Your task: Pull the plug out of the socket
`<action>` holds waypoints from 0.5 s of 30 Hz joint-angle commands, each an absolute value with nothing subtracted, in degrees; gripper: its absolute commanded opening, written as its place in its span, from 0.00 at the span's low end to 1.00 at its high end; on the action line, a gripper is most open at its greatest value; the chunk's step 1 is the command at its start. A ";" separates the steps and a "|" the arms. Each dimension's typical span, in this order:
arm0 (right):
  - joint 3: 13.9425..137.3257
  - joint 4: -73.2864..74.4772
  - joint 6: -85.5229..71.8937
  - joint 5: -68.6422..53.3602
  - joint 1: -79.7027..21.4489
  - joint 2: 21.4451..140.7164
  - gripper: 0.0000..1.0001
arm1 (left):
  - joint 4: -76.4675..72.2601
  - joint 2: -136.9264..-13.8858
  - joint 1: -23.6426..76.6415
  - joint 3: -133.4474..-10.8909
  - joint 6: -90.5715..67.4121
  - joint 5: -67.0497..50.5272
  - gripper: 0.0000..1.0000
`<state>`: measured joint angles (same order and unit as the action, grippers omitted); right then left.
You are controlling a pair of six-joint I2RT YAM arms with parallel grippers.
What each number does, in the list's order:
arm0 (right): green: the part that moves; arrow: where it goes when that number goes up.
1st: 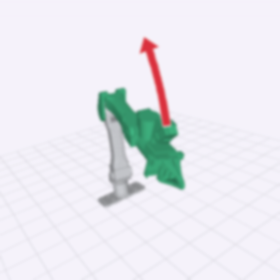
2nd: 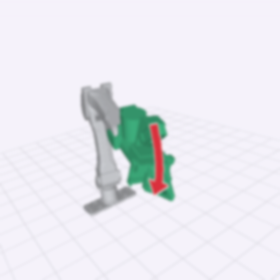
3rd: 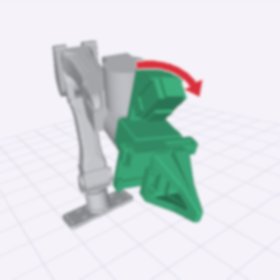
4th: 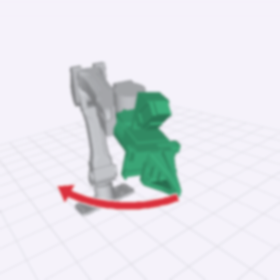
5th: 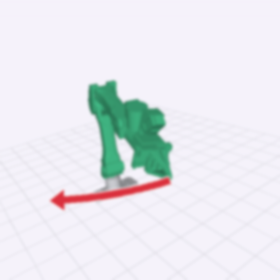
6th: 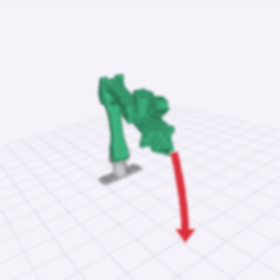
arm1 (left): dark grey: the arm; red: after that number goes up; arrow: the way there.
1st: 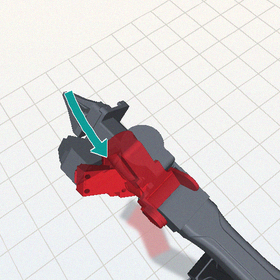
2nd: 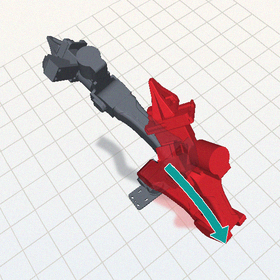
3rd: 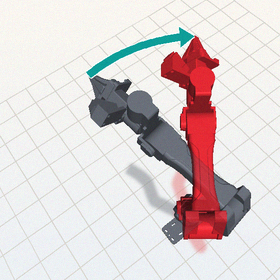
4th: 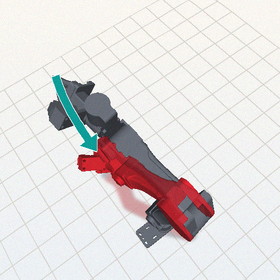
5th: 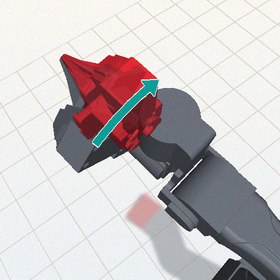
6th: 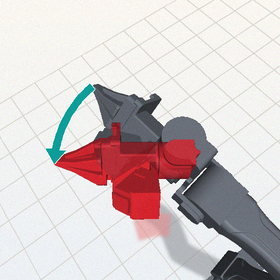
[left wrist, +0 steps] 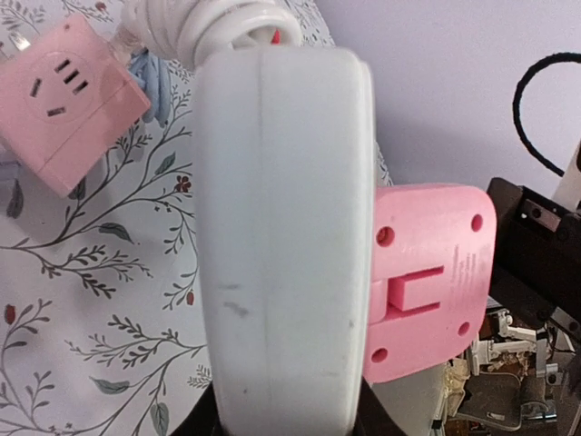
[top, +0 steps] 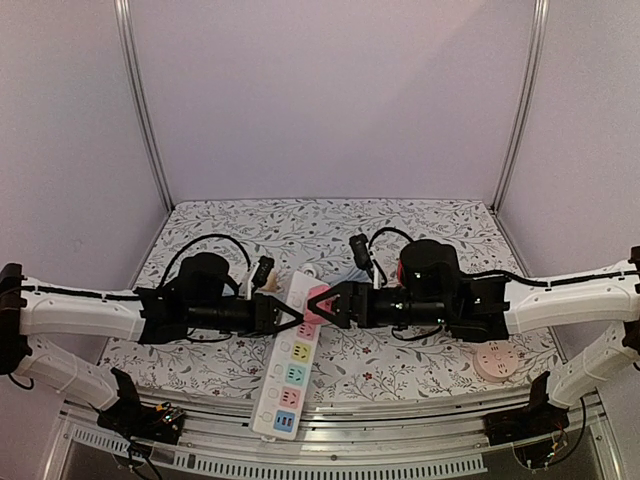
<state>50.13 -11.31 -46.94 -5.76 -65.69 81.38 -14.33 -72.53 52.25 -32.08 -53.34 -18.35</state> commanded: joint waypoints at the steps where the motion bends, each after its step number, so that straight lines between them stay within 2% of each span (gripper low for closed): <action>1: 51.07 -13.42 -46.01 -5.13 -67.60 79.63 0.76 | -13.18 -69.64 53.09 -35.79 -48.43 -14.87 0.20; 6: 52.38 -12.60 -44.25 -3.52 -68.49 80.46 0.76 | -12.23 -68.95 53.09 -35.50 -48.27 -14.36 0.20; 15: 49.50 -4.10 -47.24 8.87 -68.48 80.37 0.75 | -12.51 -65.26 53.03 -33.97 -48.08 -13.17 0.20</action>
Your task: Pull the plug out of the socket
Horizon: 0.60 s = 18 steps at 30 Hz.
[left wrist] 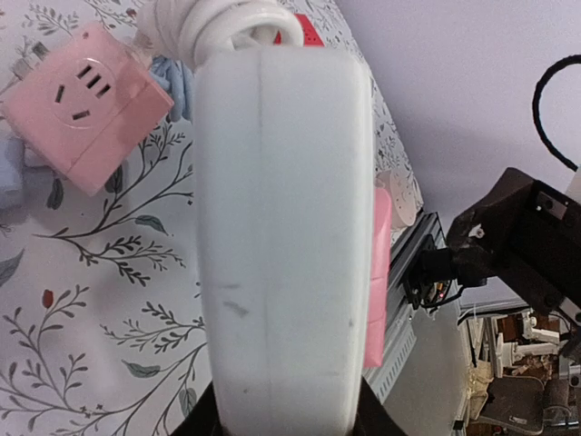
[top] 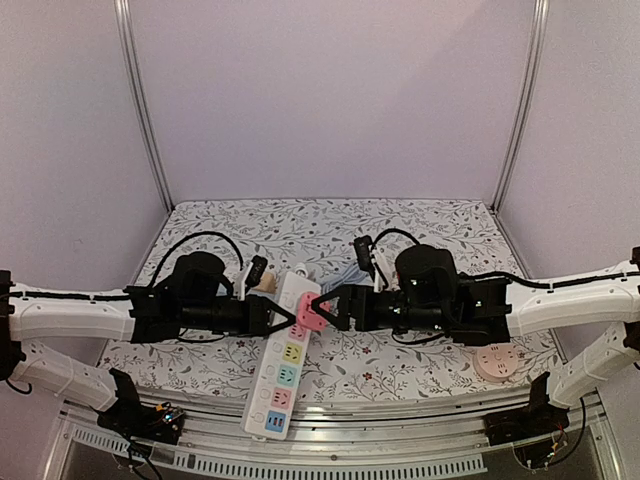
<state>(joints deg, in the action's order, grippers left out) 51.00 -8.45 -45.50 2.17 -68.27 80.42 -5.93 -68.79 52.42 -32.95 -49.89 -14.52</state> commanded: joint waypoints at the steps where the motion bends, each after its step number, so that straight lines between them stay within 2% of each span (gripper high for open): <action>1: 49.29 -4.17 -47.64 8.58 -68.50 80.86 0.75 | -13.29 -64.96 53.08 -33.68 -48.34 -13.52 0.20; 11: 50.22 -12.72 -48.00 2.20 -68.50 85.83 0.83 | -20.26 -64.80 53.09 -32.05 -50.24 -18.82 0.20; 18: 51.68 -13.44 -48.06 1.23 -68.51 89.28 0.84 | -22.64 -64.32 53.09 -31.15 -50.93 -19.32 0.20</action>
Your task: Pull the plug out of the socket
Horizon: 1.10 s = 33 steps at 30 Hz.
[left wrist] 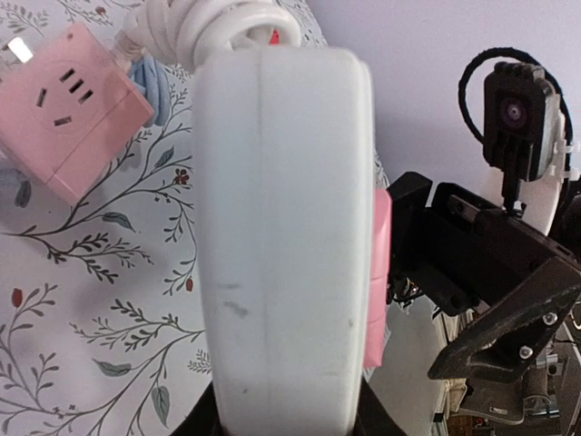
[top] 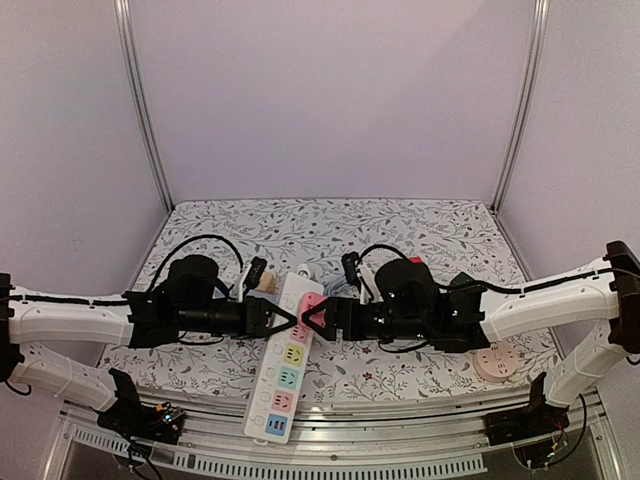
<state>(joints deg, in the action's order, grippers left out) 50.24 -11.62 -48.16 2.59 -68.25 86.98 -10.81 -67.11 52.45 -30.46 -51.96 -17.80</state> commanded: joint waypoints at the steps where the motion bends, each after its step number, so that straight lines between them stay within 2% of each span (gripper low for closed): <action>1: 51.61 -13.83 -48.20 0.92 -68.49 89.51 0.83 | -23.21 -64.33 53.09 -31.03 -51.04 -19.53 0.20; 6: 51.95 -15.81 -48.66 -1.74 -68.48 90.73 0.83 | -25.64 -64.74 53.08 -30.41 -51.51 -20.72 0.20; 16: 51.54 -18.72 -46.07 -4.08 -68.55 88.18 0.70 | -21.18 -64.52 53.09 -30.11 -49.40 -17.22 0.19; 29: 51.63 -18.94 -46.18 -2.40 -68.55 87.36 0.46 | -18.14 -64.90 53.09 -30.39 -47.85 -15.84 0.19; 33: 52.48 -19.25 -46.70 -2.77 -68.48 88.68 0.41 | -18.52 -65.54 53.09 -30.32 -47.73 -16.21 0.19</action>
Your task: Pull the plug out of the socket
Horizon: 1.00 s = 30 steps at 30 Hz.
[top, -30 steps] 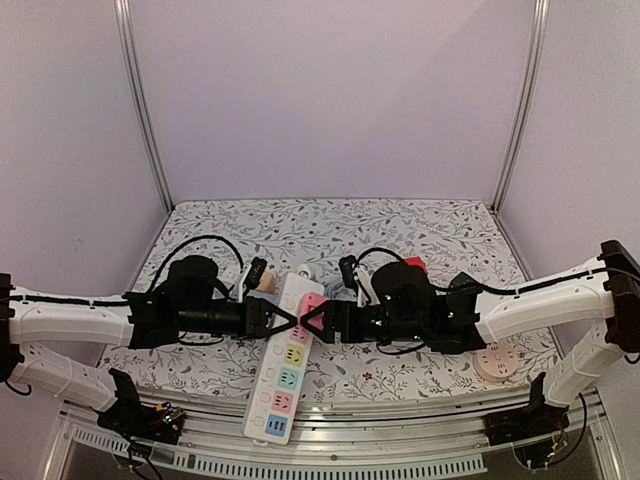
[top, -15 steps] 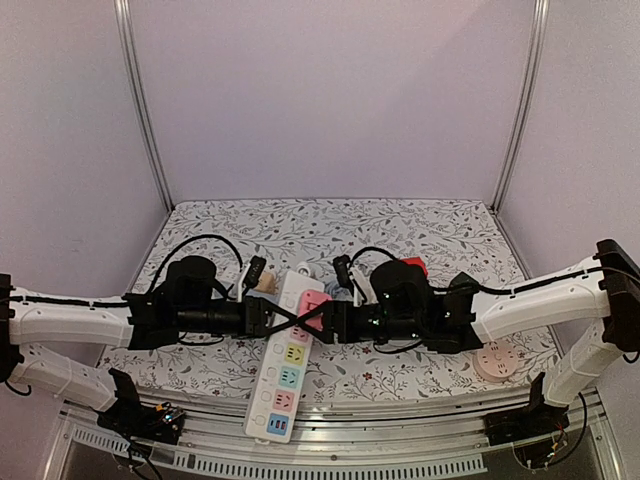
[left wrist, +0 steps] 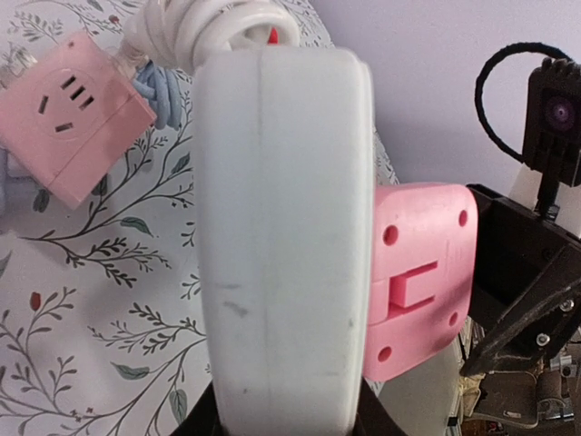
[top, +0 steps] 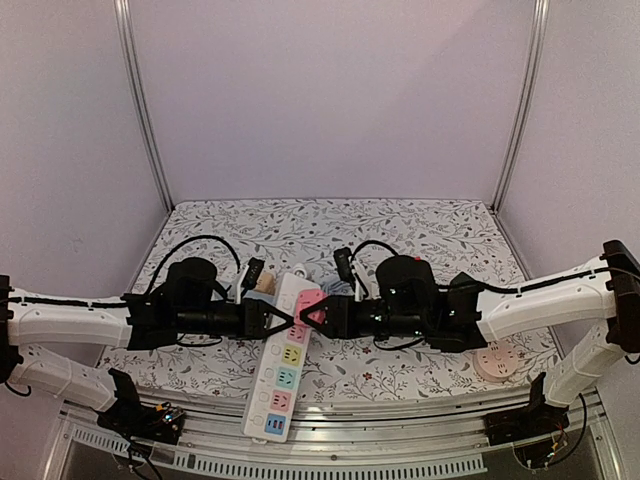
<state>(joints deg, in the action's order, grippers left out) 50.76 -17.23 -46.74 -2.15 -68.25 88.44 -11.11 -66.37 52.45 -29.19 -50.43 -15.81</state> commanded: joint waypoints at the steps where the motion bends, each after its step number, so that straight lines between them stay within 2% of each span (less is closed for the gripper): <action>1: 52.75 -19.25 -46.75 -2.62 -68.52 89.17 0.41 | -18.68 -65.61 53.09 -30.32 -47.76 -16.29 0.19; 9: 55.70 -14.95 -49.47 -0.34 -68.54 92.27 0.39 | -19.58 -66.43 53.26 -30.33 -46.95 -16.79 0.19; 22: 58.98 -8.09 -53.64 4.55 -67.76 95.86 0.26 | -18.82 -67.24 54.08 -30.63 -45.74 -15.47 0.18; 26: 59.18 -7.73 -55.83 4.30 -66.96 96.90 0.17 | -17.52 -67.30 54.69 -30.93 -44.79 -14.20 0.18; 30: 60.16 -7.73 -56.81 3.31 -66.74 98.29 0.15 | -15.49 -67.72 55.30 -31.63 -43.95 -12.30 0.17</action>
